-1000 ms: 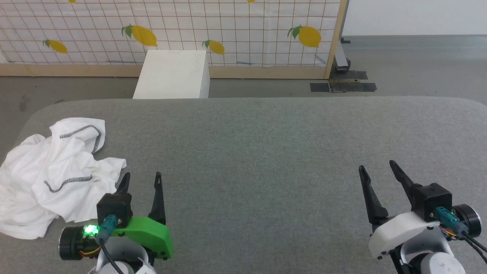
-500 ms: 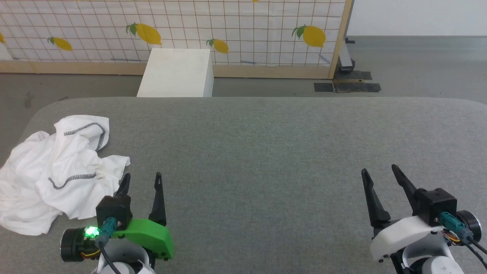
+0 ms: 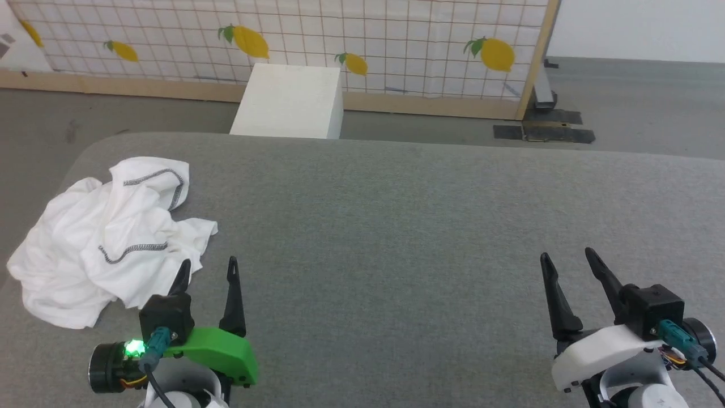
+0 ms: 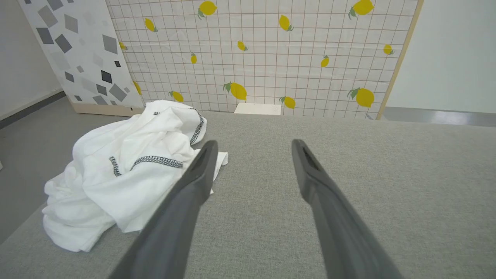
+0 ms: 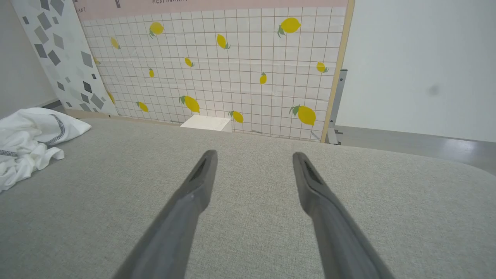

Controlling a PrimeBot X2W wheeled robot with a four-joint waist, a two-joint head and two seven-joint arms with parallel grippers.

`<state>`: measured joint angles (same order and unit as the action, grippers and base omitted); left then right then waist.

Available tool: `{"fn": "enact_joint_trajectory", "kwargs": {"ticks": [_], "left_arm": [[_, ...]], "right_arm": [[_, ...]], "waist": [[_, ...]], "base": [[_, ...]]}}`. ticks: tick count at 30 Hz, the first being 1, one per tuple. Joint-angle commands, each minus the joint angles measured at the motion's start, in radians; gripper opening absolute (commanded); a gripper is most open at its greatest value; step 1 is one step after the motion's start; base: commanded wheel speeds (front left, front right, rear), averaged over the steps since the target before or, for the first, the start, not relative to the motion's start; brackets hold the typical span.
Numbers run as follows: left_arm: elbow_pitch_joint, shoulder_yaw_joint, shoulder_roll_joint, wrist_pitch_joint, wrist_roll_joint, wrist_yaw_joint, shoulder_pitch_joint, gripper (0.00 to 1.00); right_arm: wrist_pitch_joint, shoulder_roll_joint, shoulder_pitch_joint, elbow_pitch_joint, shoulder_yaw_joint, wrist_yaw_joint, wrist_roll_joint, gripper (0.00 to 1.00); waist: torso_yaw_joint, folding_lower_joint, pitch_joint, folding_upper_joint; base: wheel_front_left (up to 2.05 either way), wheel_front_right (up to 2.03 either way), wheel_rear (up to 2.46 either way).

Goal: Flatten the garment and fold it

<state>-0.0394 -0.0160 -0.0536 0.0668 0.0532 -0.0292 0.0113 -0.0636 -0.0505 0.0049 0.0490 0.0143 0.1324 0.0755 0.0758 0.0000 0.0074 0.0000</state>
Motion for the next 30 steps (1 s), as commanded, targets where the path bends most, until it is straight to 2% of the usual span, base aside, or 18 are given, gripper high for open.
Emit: {"fn": "enact_joint_trajectory", "kwargs": {"ticks": [1,30], "left_arm": [[-0.004,-0.001,0.001,0.012,0.014,-0.007,-0.005,1.0],[-0.019,-0.019,0.002,0.071,0.055,-0.044,-0.006,1.0]], "right_arm": [[-0.014,0.0,0.016,0.005,0.002,-0.001,0.008,1.0],[-0.074,0.0,0.02,0.043,-0.012,-0.001,0.032,1.0]], "waist": [[0.017,0.0,0.001,0.0],[0.213,0.0,0.018,0.0]], "base": [[0.0,0.0,0.0],[0.0,0.0,0.0]]}}
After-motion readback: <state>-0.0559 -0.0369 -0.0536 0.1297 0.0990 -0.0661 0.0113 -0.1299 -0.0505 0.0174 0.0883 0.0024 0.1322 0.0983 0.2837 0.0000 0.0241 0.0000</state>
